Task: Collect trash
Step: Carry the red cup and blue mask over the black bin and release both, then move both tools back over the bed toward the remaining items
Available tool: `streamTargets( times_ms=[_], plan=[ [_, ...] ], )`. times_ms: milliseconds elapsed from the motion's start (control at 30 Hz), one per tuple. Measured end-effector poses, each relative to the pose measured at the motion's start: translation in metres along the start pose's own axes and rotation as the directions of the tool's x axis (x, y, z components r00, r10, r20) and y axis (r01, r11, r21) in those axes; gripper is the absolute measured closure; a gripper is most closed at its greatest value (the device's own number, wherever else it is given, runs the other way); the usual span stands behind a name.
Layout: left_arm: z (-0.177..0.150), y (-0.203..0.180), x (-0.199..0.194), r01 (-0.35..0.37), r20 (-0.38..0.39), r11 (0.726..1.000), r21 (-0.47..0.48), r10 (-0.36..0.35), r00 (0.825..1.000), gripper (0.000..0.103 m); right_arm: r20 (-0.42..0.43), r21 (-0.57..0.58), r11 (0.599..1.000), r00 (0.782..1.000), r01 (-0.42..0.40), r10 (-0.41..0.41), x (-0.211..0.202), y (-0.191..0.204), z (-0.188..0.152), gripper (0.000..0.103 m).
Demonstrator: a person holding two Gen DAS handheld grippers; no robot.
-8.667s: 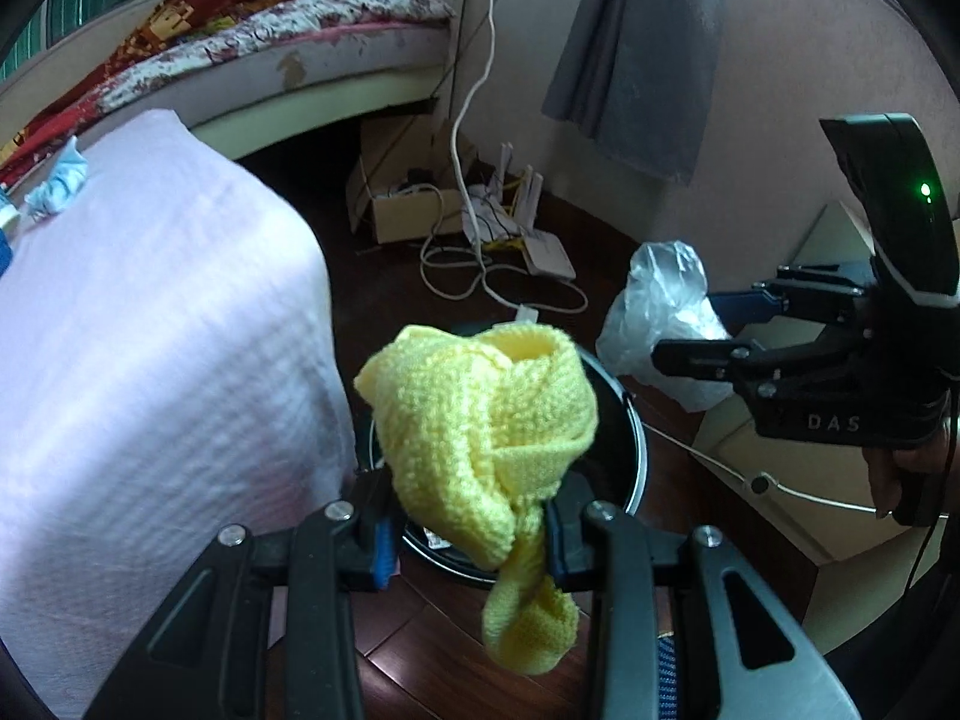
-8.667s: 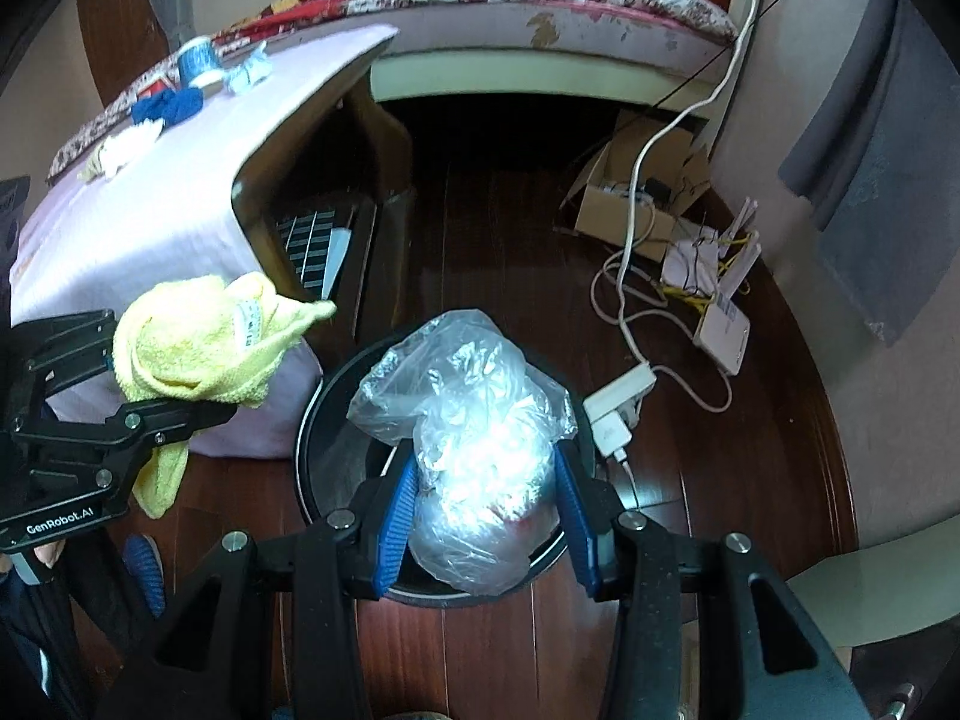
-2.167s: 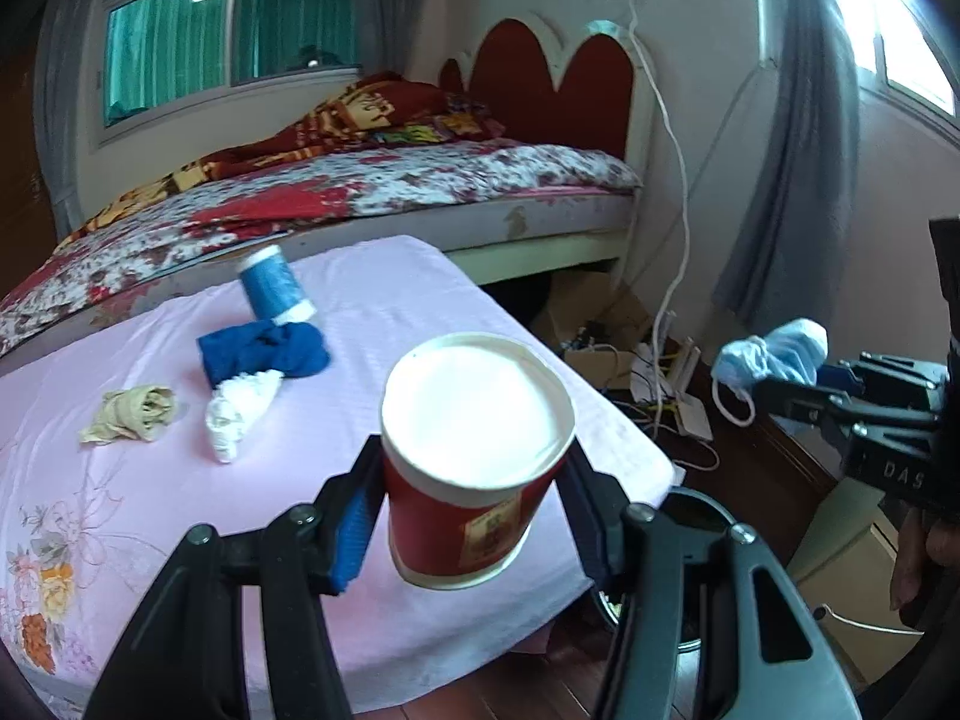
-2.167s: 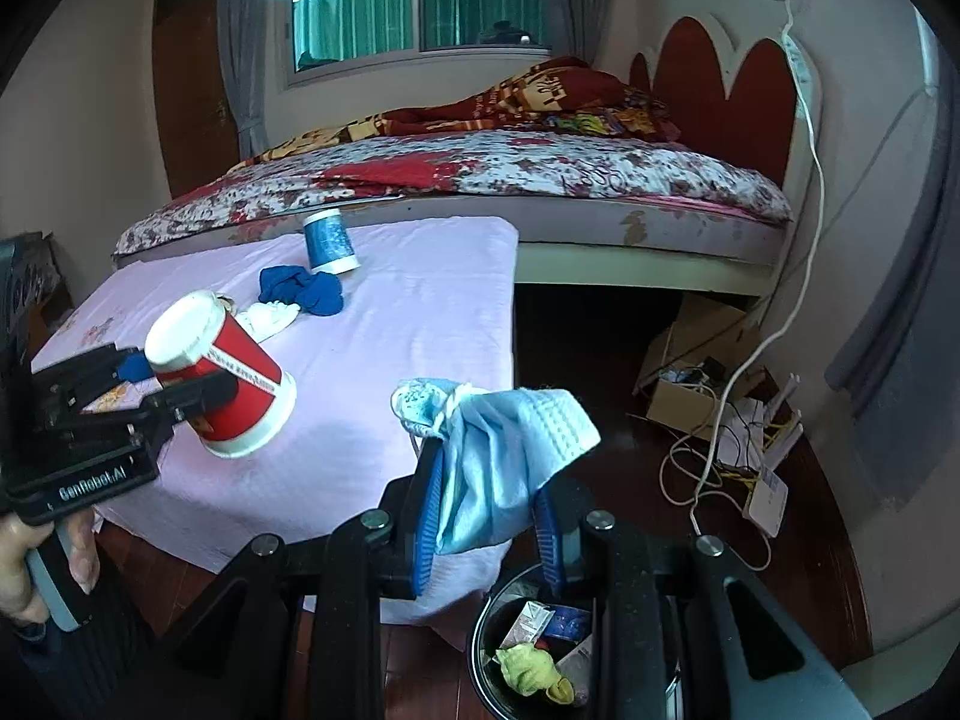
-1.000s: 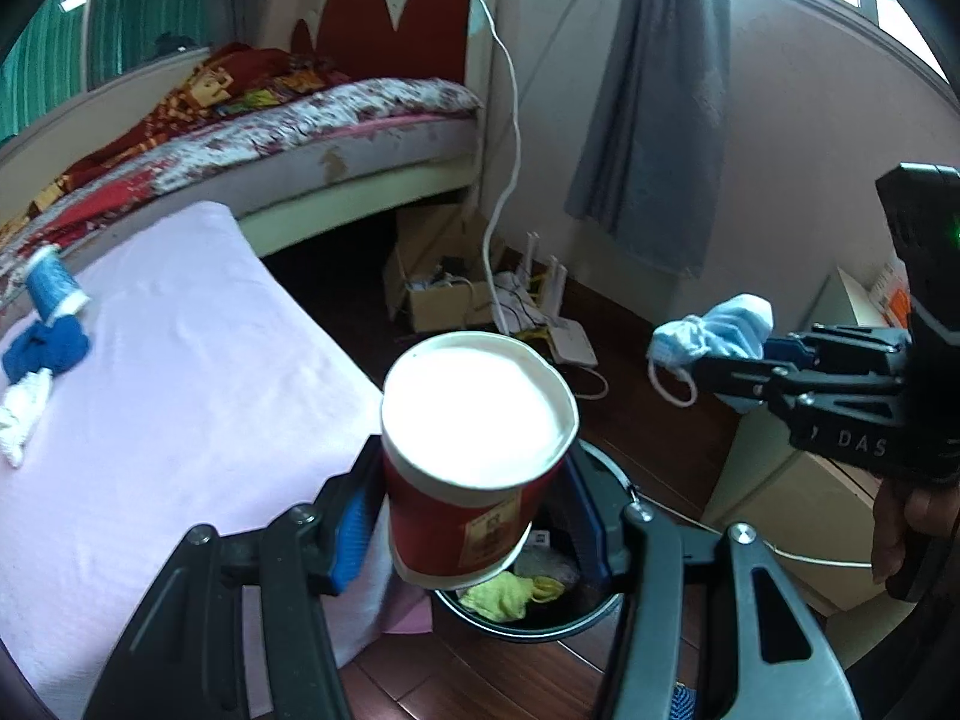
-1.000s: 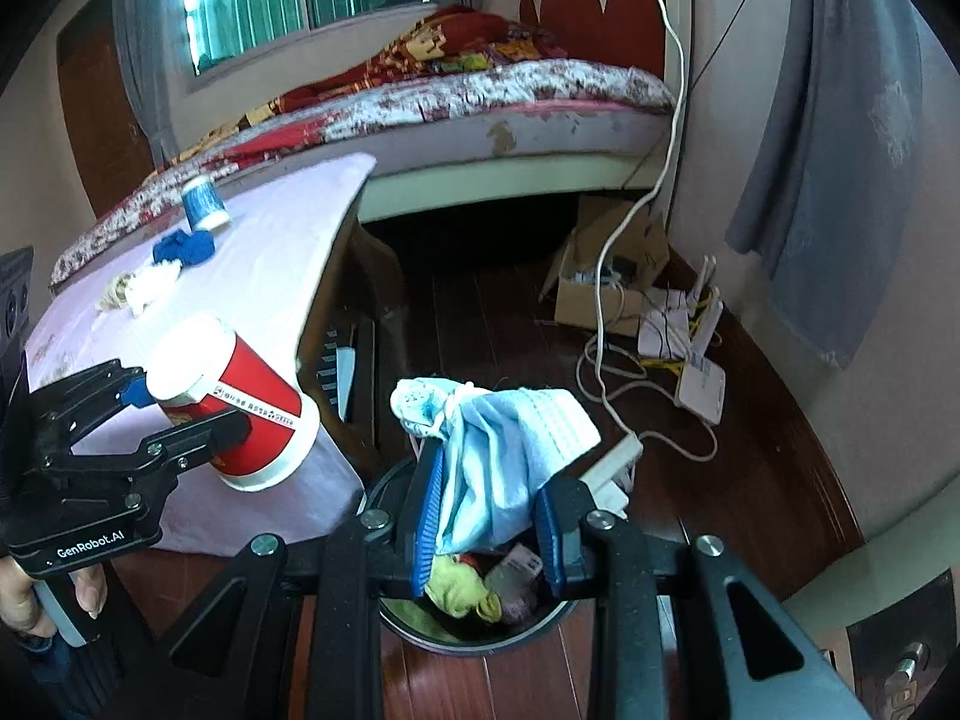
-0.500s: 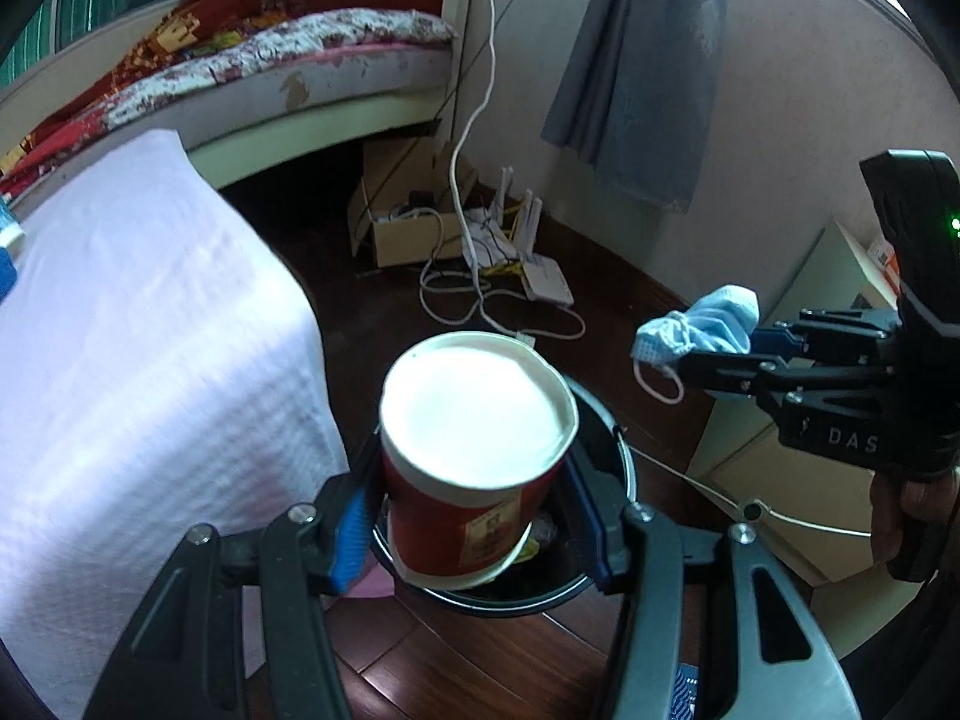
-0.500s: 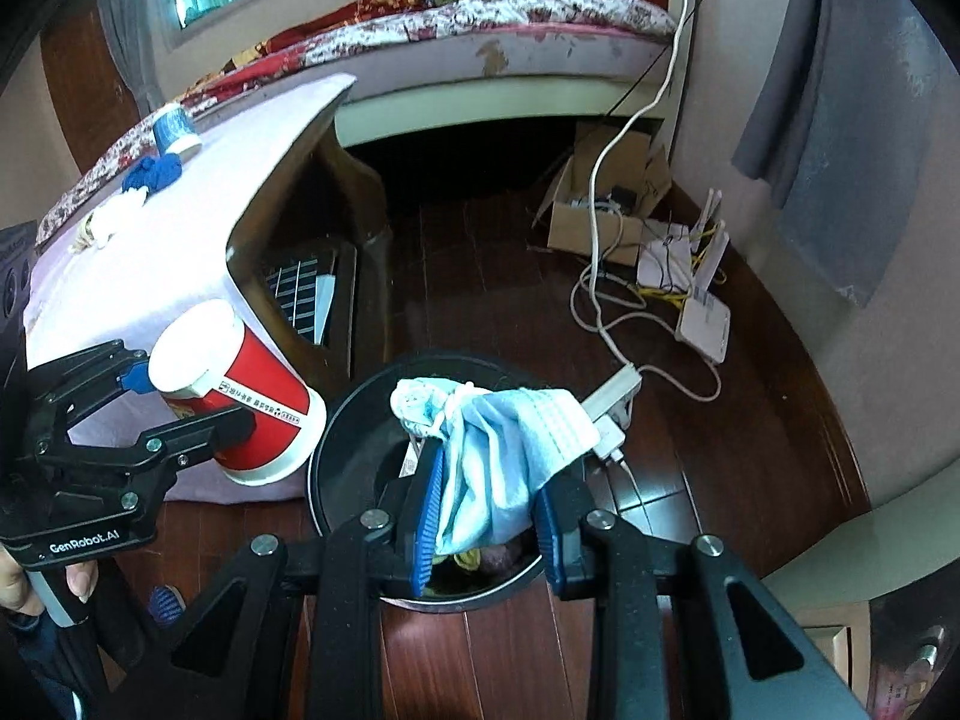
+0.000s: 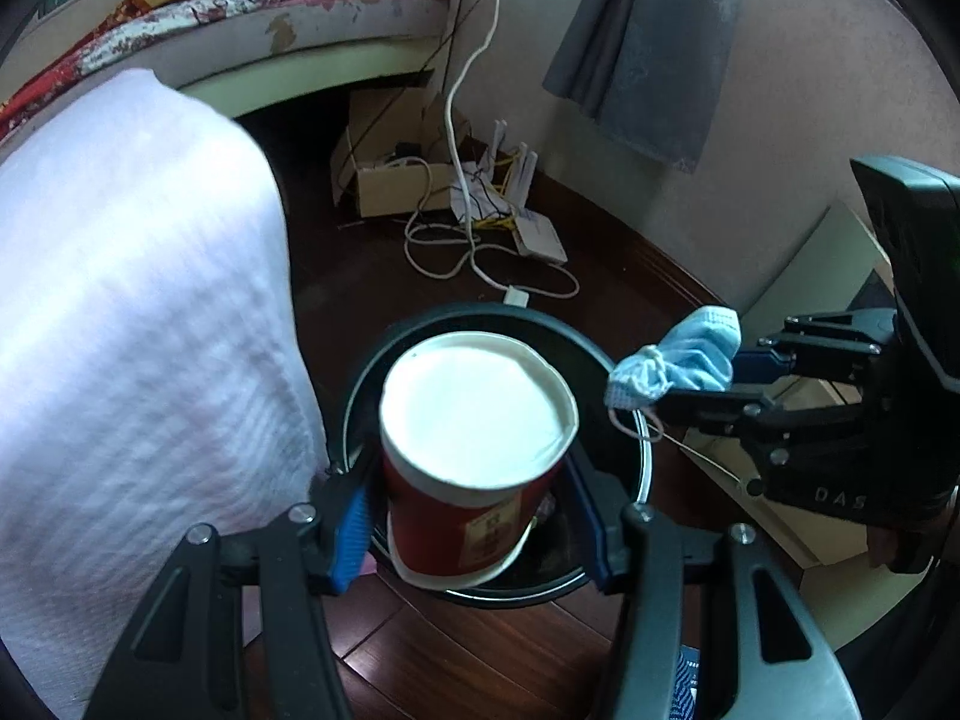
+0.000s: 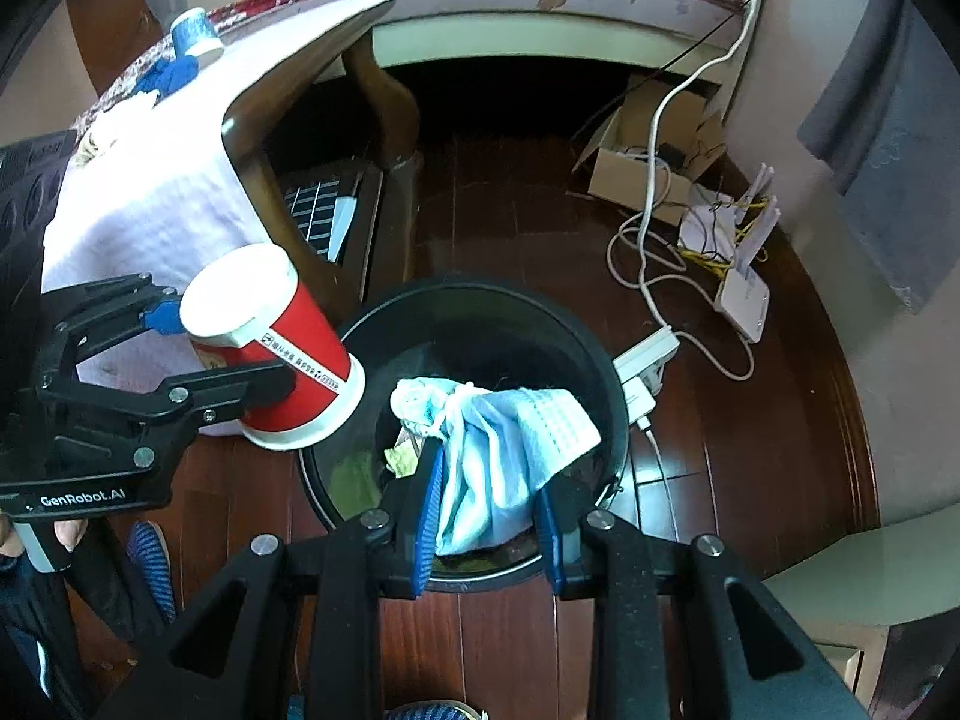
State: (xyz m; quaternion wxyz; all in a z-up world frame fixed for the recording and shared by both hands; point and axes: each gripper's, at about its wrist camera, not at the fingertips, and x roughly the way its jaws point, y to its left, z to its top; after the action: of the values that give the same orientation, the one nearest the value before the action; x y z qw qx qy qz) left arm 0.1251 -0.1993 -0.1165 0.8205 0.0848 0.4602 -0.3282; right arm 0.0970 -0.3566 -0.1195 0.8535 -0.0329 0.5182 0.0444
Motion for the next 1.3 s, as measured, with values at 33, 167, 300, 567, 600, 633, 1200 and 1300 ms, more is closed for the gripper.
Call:
streamTargets(
  times_ms=[33, 167, 300, 567, 600, 633, 1200, 1300],
  plan=[
    [-0.001, 0.001, 0.002, 0.008, -0.007, 1.0, -0.001, -0.008, 1.0, 0.046, -0.009, -0.005, 1.0, 1.0, -0.002, 0.002, 0.003, 0.001, 0.0, 0.073],
    [-0.004, 0.004, 0.012, 0.063, -0.033, 0.998, -0.028, -0.064, 0.997, 0.036, -0.059, -0.017, 1.0, 0.998, -0.019, 0.018, 0.017, 0.001, 0.0, 0.072],
    [-0.013, 0.016, 0.009, 0.019, -0.019, 0.995, -0.096, -0.021, 1.0, 0.001, -0.12, -0.057, 0.995, 0.989, 0.083, -0.089, 0.038, -0.003, -0.01, 0.018],
    [-0.024, 0.026, 0.009, -0.059, -0.022, 0.991, -0.123, 0.057, 0.998, 0.001, -0.132, -0.049, 0.991, 0.983, 0.121, -0.126, 0.034, -0.007, -0.008, 0.0],
    [-0.024, 0.026, 0.007, -0.072, -0.017, 0.99, -0.123, 0.071, 0.997, 0.001, -0.13, -0.052, 0.991, 0.983, 0.12, -0.126, 0.033, -0.006, -0.007, 0.0],
    [-0.025, 0.026, 0.005, -0.08, -0.014, 0.989, -0.124, 0.079, 0.997, 0.001, -0.123, -0.057, 0.991, 0.984, 0.125, -0.131, 0.031, -0.004, -0.005, 0.0],
    [-0.024, 0.036, -0.077, -0.189, 0.091, 0.971, -0.145, 0.203, 0.975, 0.001, 0.028, -0.055, 0.993, 0.994, 0.106, -0.104, -0.029, 0.025, 0.023, 0.0],
    [-0.022, 0.038, -0.091, -0.205, 0.111, 0.967, -0.152, 0.223, 0.969, 0.001, 0.071, -0.057, 0.993, 0.992, 0.104, -0.1, -0.044, 0.033, 0.029, 0.0]
  ],
)
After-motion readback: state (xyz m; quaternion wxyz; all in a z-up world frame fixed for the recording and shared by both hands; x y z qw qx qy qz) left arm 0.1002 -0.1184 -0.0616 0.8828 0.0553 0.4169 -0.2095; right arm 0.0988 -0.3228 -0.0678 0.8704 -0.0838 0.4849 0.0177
